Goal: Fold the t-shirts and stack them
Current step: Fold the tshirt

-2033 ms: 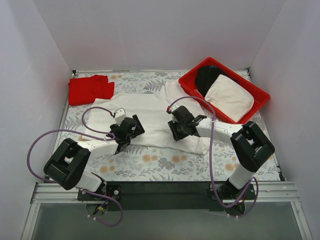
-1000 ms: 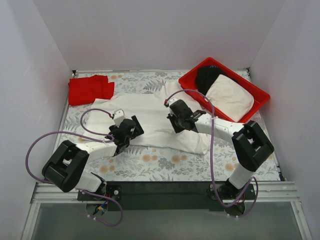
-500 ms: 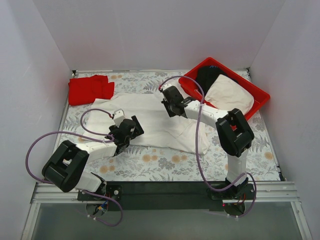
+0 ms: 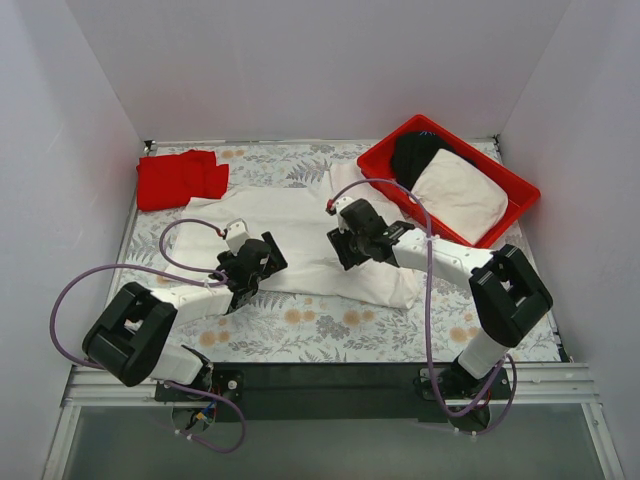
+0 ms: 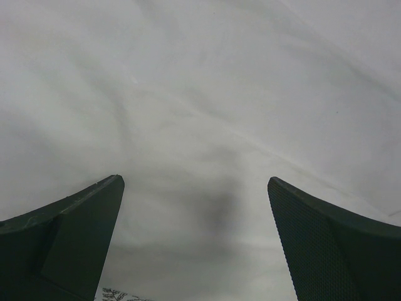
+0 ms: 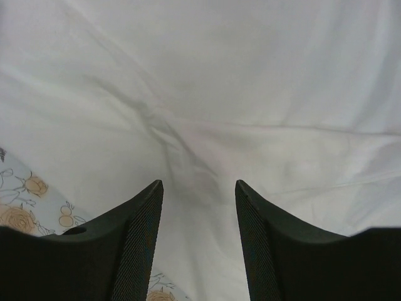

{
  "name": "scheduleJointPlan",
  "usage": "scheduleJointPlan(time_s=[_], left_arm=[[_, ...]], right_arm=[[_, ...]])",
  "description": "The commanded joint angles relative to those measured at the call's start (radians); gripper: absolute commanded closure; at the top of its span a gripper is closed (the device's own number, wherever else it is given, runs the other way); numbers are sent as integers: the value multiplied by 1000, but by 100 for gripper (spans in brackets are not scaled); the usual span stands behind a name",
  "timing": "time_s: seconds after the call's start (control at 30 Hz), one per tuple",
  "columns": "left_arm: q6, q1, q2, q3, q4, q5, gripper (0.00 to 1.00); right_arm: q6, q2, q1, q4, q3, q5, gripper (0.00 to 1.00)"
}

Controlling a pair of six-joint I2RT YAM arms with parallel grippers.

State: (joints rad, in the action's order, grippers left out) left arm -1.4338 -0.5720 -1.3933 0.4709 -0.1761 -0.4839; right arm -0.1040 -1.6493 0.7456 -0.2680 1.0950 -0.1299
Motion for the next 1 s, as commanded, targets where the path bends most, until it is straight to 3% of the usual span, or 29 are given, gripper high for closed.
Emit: scheduleJointPlan(time_s=[0.0,0.53,0.7,0.83,0.97], left_arm=[[-13,-3,-35,-18,53,2,7],[-8,-3,-50,-21,43,5,7],[-10,-3,-49,-23,41,5,7],[-10,-3,-52,-23,41,5,7],[-10,-3,-52,-23,41,8,7]], right_arm=[[-34,23,15,3,-70,20,55],[-23,-67,31,69,-86,-25,59],[-25,-66,31,69,-89,-46,67],[-25,-40,31,69,-93,-62,80],[-25,-6,31,64,-99,-70,86]])
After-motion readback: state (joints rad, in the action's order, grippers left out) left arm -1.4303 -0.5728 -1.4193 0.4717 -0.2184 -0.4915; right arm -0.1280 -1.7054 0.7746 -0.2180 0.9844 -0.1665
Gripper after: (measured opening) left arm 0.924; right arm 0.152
